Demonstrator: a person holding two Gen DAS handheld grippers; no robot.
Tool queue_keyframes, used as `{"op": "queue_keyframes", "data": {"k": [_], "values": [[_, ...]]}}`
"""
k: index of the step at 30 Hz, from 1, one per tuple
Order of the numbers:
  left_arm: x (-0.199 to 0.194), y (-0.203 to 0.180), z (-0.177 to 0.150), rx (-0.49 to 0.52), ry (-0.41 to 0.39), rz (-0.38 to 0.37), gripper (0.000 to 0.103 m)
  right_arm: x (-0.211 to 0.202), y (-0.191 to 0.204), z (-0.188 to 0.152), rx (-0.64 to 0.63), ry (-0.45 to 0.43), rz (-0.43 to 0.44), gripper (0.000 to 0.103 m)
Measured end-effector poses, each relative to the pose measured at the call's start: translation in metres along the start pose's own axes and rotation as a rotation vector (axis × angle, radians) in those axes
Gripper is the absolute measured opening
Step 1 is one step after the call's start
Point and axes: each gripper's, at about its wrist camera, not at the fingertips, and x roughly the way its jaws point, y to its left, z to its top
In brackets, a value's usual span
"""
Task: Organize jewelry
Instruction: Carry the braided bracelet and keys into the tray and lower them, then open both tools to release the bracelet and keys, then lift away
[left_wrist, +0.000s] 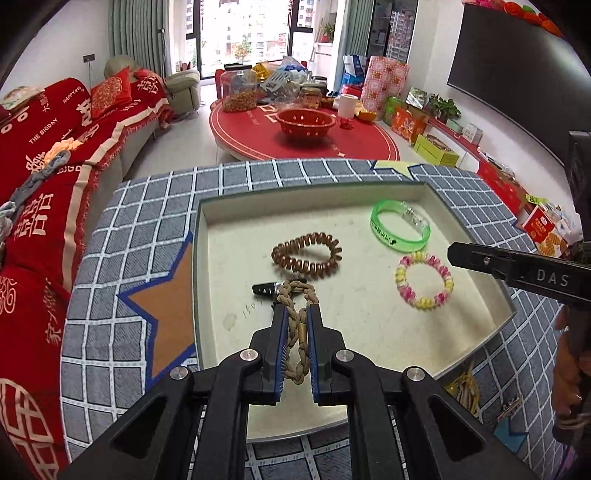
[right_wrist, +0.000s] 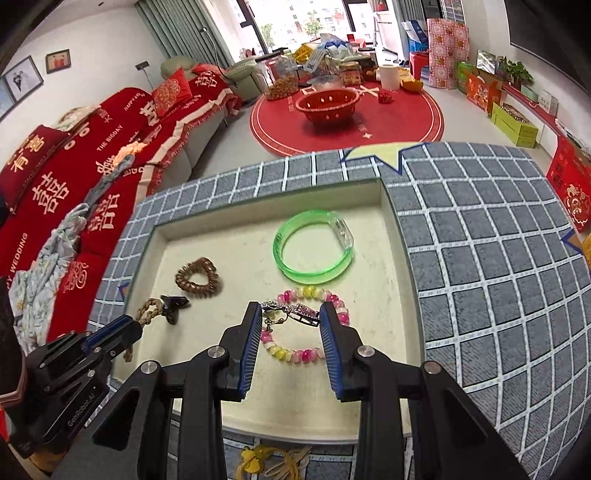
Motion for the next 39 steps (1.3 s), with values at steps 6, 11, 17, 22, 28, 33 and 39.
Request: {"op": "queue_keyframes", "data": {"k": [6,11,17,22,28,33,39], "values": [[0.015,-0.006,-0.005,0.013,0.026,0.011,0.024,0.020,-0.003,-0.006,-0.009,0.020,-0.022,0.035],[0.030,-0.011,-0.008,0.029,0.042,0.043,0.024,0.029,0.002,-0.009,-0.049,0.022,-0.059,0.035],[0.038,-0.015,-0.012,0.062,0.033,0.085,0.024,0.037,0.003,-0.016,-0.067,0.024,-0.082,0.035],[0.039,-0.020,-0.012,0.079,0.028,0.109,0.024,0.037,0.013,-0.019,-0.123,0.019,-0.121,0.035],[0.037,-0.021,-0.012,0.078,0.017,0.129,0.024,0.034,0.011,-0.019,-0.100,0.023,-0.108,0.038],[0.034,-0.021,-0.013,0.067,0.015,0.135,0.024,0.032,0.002,-0.016,-0.043,0.017,-0.051,0.059],[0.030,-0.021,-0.011,0.060,0.006,0.142,0.073,0.018,-0.008,-0.015,0.021,-0.020,0.025,0.067]]}}
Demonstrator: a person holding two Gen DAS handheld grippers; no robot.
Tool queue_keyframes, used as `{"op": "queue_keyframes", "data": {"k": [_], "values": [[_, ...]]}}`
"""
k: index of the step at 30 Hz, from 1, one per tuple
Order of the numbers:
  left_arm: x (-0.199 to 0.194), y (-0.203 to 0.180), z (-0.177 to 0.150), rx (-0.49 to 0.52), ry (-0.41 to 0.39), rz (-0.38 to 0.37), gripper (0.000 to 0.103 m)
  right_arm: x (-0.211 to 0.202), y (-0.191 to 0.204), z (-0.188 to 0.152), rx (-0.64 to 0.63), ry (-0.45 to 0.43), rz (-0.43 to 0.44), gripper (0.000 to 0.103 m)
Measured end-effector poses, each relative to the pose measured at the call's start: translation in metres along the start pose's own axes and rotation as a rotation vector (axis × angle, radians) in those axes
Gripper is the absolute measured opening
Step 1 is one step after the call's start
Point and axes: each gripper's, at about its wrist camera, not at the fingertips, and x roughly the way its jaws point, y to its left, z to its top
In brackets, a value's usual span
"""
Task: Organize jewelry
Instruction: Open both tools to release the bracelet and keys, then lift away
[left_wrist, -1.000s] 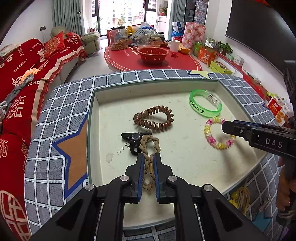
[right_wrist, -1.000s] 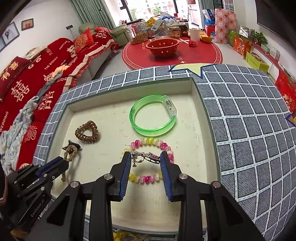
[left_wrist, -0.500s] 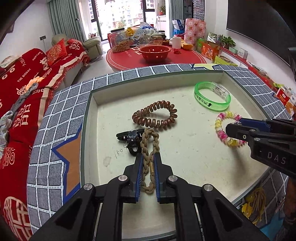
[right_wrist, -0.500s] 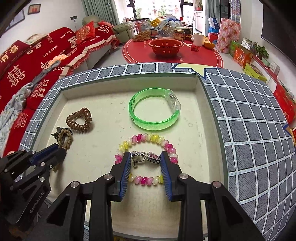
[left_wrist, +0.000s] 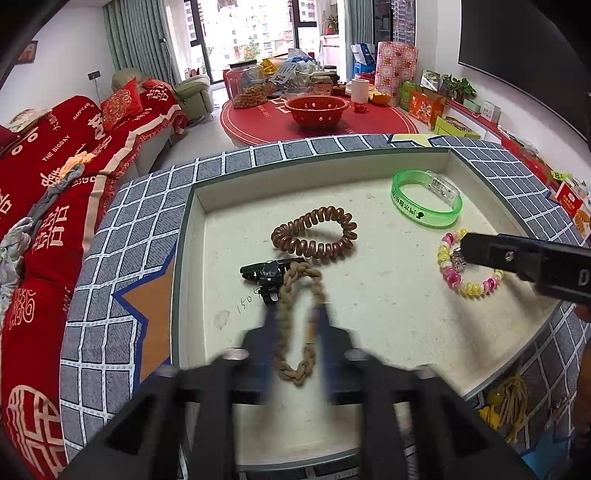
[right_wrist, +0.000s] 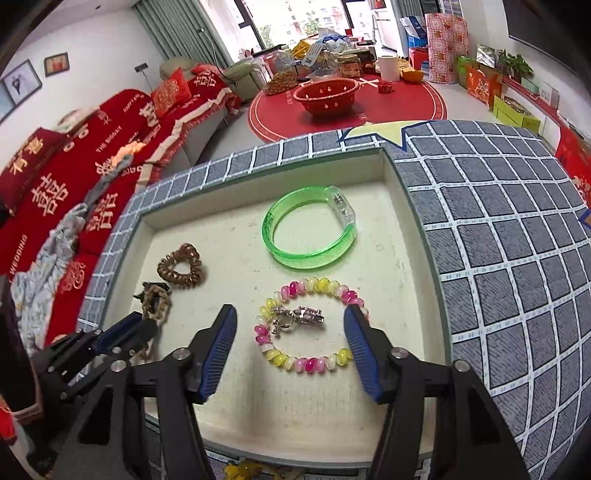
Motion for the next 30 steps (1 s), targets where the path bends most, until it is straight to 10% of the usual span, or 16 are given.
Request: {"op": "queue_keyframes", "data": {"k": [1,23,30], "values": [[-0.003,0.002,0.000,-0.007,-0.015,0.009,0.093,-0.002,-0.001,0.000,0.006,-0.008,0.005,0.067],[-0.083,0.009,-0.017,-0.027,-0.143,0.002,0.103,-0.080,-0.005,-0.024,0.094,-0.100,0.092,0.082],[-0.108,0.009,-0.041,-0.033,-0.144,-0.012,0.103,-0.116,0.003,-0.040,0.058,-0.155,0.071,0.103]]}}
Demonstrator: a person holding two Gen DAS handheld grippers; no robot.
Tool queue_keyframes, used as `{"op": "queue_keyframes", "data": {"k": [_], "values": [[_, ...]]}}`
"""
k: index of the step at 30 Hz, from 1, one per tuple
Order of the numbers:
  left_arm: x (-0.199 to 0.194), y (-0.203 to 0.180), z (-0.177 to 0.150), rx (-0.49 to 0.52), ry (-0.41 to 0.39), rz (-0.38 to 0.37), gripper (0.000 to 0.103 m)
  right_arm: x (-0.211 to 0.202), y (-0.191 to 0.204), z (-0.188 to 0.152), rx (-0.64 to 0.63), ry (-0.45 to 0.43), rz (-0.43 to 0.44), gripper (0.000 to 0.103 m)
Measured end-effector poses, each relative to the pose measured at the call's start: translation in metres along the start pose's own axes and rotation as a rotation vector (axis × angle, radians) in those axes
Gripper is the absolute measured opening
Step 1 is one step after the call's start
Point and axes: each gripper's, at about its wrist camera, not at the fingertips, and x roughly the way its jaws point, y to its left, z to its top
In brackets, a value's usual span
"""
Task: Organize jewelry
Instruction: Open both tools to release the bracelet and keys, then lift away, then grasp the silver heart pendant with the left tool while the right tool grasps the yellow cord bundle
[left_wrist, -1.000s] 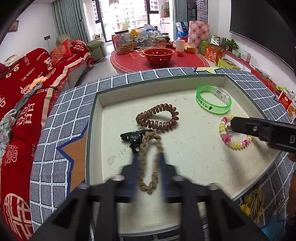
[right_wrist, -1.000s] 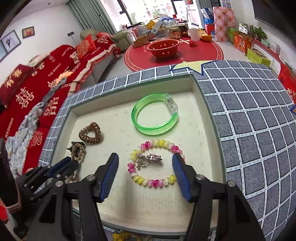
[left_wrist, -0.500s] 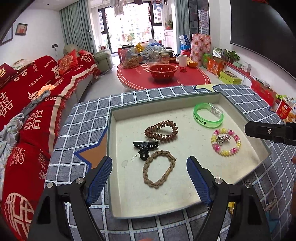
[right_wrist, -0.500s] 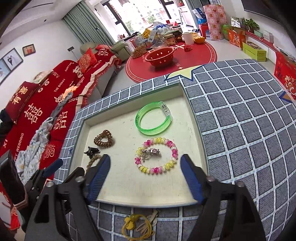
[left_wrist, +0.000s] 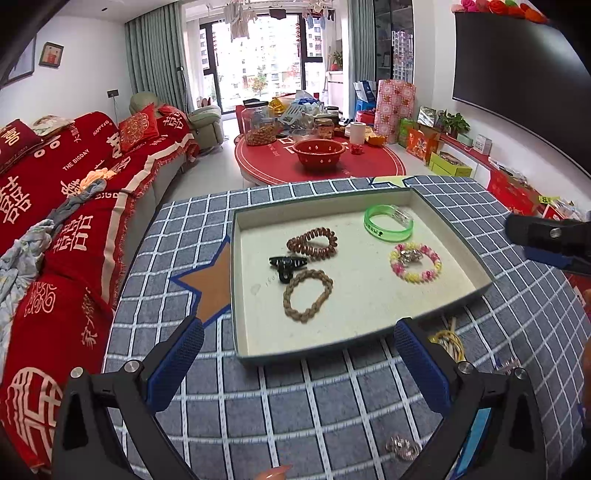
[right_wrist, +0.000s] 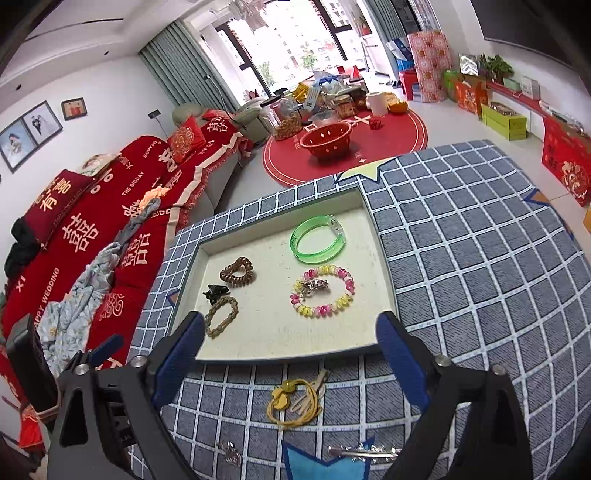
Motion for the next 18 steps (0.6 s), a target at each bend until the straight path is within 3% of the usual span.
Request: {"op": "queue_keyframes", "data": {"k": [6,10,13,18], "values": [[-0.017,0.004,-0.022,-0.021,0.009,-0.006,0.103,-0.027,0.012,-0.015,-0.089,-0.051,-0.049,0.103],[-0.019,0.004,-0.037,-0.033,0.037,-0.017,0.103,-0.039,0.017,-0.027,-0.136,-0.026,-0.078,0.103],[-0.021,0.002,-0.048,-0.039,0.062,-0.061,0.103,-0.046,0.013,-0.037,-0.119,-0.005,-0.058,0.103],[-0.019,-0.008,-0.072,-0.041,0.104,-0.066,0.103,-0.041,0.006,-0.057,-0.110,0.054,-0.077,0.103]]}}
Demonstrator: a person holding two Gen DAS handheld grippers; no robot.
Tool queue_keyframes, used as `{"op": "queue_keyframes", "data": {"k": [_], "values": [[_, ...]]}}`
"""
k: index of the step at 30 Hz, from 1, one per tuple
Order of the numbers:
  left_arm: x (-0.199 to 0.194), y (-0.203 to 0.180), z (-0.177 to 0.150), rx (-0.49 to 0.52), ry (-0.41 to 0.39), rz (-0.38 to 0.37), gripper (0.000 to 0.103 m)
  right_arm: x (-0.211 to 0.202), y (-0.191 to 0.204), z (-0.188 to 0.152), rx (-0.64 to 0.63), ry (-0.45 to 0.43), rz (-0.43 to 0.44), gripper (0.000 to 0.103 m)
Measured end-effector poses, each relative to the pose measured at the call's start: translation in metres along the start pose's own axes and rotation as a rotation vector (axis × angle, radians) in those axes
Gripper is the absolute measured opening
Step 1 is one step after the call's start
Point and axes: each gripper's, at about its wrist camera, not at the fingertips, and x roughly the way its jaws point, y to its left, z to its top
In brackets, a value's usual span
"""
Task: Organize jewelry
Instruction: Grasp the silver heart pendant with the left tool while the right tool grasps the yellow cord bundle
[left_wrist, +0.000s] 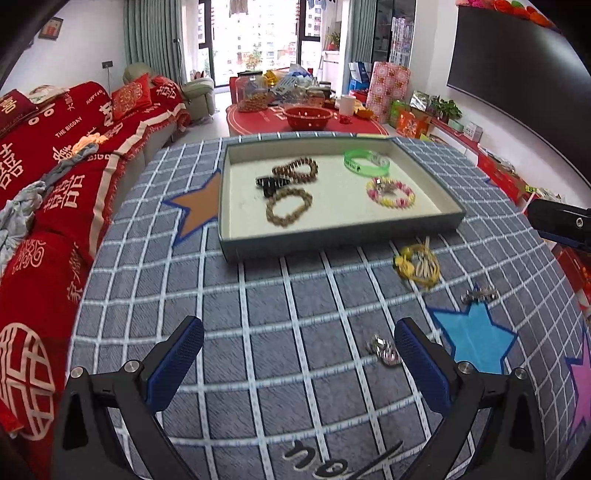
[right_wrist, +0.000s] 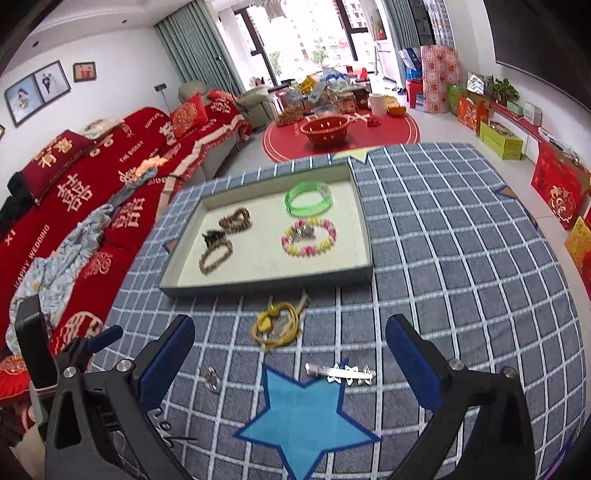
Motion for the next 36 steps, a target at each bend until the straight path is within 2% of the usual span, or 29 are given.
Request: {"op": "queue_keyframes", "data": {"k": [9,22,27,32,36], "values": [[0.009,-0.011,-0.024,-0.022,0.049,-0.004,0.103,0.021,-0.008,-0.031,0.031,0.096,-0.019,0.103],[0.019,-0.027,-0.026,-0.028,0.056,-0.006,0.103,0.051,-0.006,-0.026,0.043,0.144,-0.038,0.102],[0.023,-0.029,-0.025,-0.030,0.060,0.003,0.103,0.064,-0.001,-0.020,0.028,0.155,-0.027,0.092],[0.021,-0.027,-0.027,-0.044,0.047,0.014,0.103,0.073,0.013,-0.014,-0.014,0.167,0.006,0.074],[0.016,-0.022,-0.028,-0.053,0.032,0.019,0.103,0.084,0.028,-0.008,-0.047,0.178,0.036,0.068]]}}
